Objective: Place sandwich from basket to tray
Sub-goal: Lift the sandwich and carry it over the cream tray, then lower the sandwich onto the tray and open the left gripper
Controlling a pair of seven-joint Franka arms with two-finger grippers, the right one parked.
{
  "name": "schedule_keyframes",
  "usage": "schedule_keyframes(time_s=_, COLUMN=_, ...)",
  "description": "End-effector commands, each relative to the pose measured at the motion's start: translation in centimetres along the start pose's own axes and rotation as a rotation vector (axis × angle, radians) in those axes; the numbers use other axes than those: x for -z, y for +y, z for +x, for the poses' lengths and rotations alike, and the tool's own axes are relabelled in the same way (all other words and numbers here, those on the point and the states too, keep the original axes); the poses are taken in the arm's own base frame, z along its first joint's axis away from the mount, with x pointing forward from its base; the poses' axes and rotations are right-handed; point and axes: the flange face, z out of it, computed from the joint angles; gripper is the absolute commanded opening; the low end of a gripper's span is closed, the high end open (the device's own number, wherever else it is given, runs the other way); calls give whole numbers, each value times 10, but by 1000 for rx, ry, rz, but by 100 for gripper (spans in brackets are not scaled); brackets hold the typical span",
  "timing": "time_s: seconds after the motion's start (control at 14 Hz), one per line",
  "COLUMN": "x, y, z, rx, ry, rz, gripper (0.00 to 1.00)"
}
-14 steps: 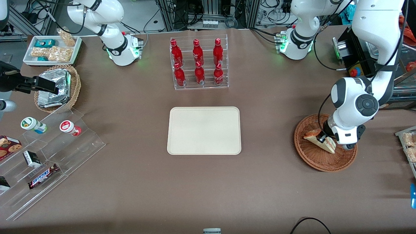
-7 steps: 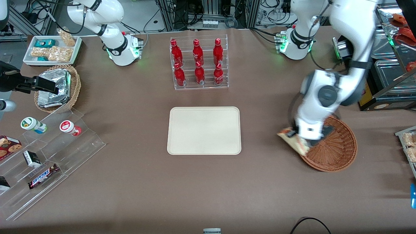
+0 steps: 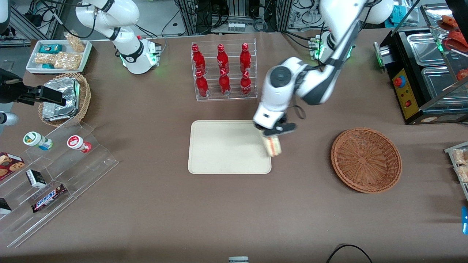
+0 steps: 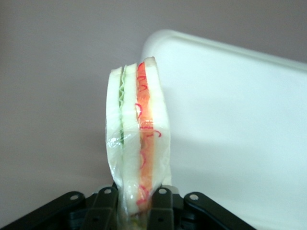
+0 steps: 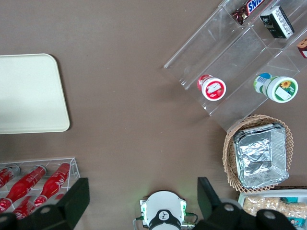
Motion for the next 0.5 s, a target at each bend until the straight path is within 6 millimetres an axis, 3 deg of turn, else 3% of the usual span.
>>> schedule_keyframes(time_s=0.0, x=-26, y=61, z=-14, rx=-46, ry=-7, rz=-15, gripper=24)
schedule_keyframes(time_s=0.21, x=-41, y=115, z=-38, rx=-82, ry=-4, rz=-52, gripper=27)
schedule_keyframes(time_s=0.43, x=-56, y=129, z=-54, rx=-115, ry=-13, rz=-47, gripper=32)
